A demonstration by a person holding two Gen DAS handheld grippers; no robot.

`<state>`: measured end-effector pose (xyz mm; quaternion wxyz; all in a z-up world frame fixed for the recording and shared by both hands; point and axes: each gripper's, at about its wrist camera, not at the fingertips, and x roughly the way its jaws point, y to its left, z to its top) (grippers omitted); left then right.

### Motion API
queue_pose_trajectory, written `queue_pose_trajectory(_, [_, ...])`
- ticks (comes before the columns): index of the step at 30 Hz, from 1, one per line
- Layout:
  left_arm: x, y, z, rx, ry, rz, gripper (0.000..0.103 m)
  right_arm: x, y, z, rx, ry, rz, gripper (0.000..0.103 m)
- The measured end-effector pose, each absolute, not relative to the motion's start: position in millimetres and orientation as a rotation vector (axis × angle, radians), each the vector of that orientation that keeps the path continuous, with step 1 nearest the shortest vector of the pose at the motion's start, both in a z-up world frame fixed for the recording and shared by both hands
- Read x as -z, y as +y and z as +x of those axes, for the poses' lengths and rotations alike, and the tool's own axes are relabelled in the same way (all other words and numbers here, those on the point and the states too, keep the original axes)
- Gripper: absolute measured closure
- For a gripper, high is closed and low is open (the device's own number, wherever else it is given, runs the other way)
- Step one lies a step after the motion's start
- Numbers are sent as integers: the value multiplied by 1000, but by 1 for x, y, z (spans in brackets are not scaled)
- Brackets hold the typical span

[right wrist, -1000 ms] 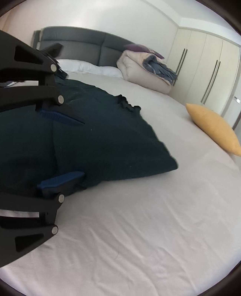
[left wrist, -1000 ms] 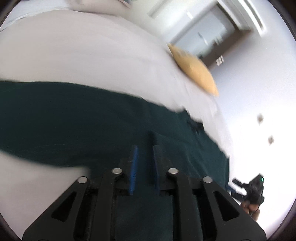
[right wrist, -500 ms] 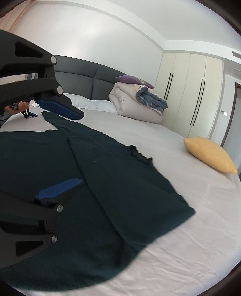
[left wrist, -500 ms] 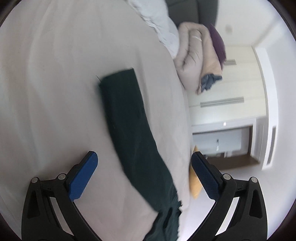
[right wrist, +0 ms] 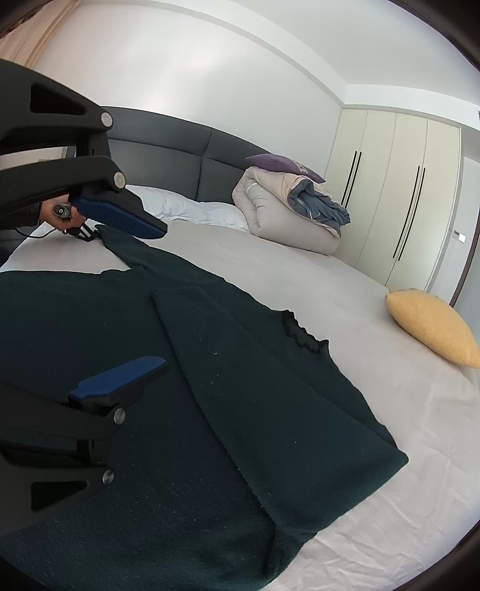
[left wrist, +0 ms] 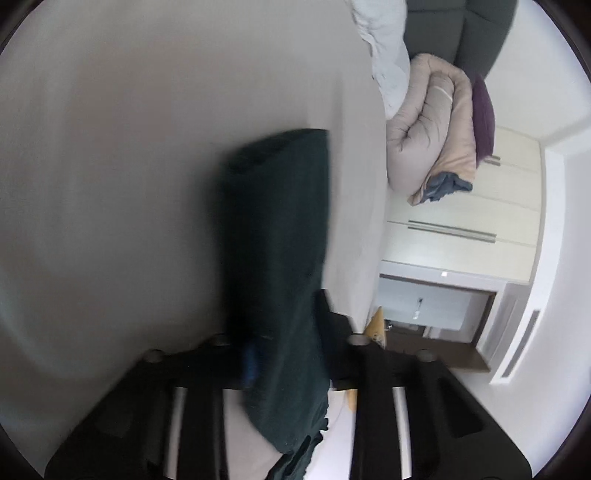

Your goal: Fold small clothes

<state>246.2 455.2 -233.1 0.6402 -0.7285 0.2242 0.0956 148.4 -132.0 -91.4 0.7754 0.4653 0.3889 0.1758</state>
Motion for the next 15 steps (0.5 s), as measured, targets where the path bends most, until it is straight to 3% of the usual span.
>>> queue_pose_trajectory(7, [214, 449, 259, -272, 496, -1524, 95, 101, -140, 143, -350, 832, 1032, 33])
queue_pose_trajectory(11, [162, 422, 273, -275, 529, -1308, 95, 101, -148, 137, -352, 805, 1045, 33])
queue_pose_trajectory(15, [92, 336, 327, -150, 607, -958, 95, 105, -164, 131, -335, 779, 1065, 33])
